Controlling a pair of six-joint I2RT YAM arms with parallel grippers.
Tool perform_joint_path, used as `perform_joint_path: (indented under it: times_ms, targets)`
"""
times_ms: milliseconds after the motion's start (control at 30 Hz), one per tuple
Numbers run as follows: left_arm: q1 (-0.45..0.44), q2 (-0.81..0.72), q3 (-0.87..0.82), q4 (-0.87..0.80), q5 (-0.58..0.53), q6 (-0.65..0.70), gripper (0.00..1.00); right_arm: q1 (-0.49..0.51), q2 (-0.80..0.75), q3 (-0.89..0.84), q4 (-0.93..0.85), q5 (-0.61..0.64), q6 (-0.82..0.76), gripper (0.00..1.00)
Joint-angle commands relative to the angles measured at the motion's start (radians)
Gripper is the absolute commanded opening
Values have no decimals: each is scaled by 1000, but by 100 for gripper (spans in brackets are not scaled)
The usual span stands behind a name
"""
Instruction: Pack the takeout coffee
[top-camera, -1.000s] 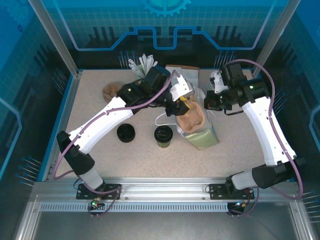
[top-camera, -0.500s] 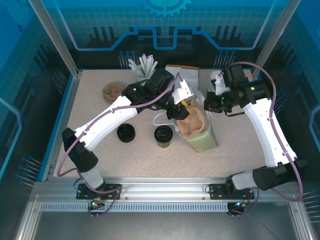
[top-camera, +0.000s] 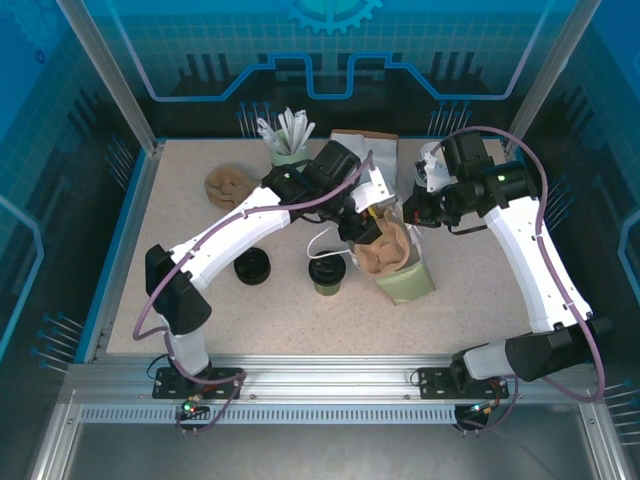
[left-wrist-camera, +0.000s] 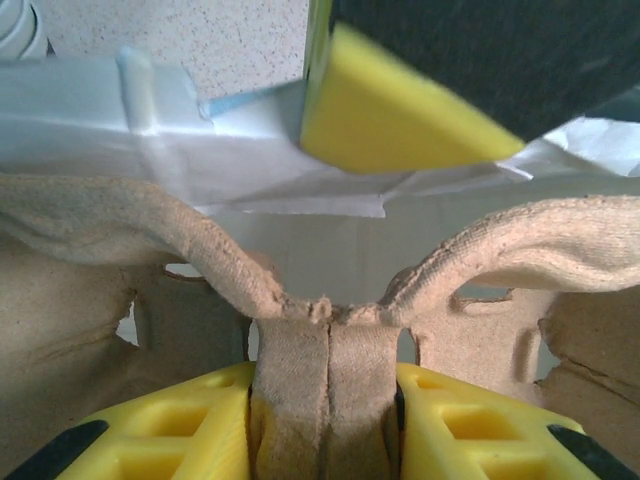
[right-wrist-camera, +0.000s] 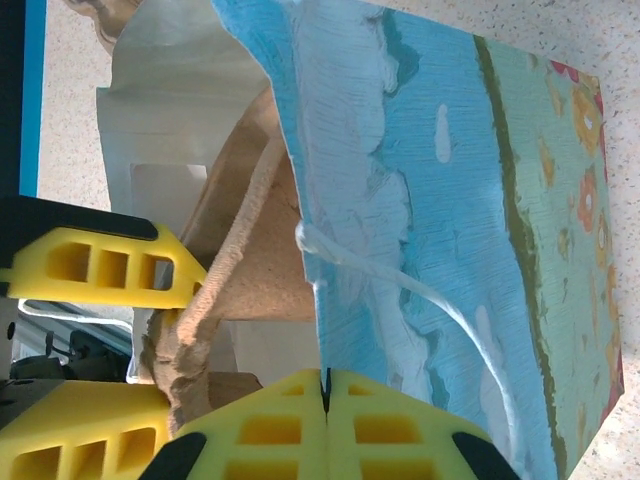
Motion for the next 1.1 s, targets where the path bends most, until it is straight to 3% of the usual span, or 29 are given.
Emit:
perform_joint_path:
  times_ms: [0,367,433,533,700,1067]
  targets:
    - [10,11,39,-17,28,6,37,-15,-12,-9,-12,-34,-29,5]
    - [51,21,45,-1,65,-45,36,-28,-13,-21,4,-63,-32,10]
    - [53,27,45,-4,65,-51,36,-37,-15,-21,7,-75,-28,15]
    - [54,39,45,-3,68,-60,36,-56,-21,-9,4,-92,-20,32]
    - [54,60,57,-2,63,-75,36,-93,-35,62,-28,-109,-5,44]
    - [58,122,129,-24,61,-125,37,-115,-118,141,-163,-21,8,47]
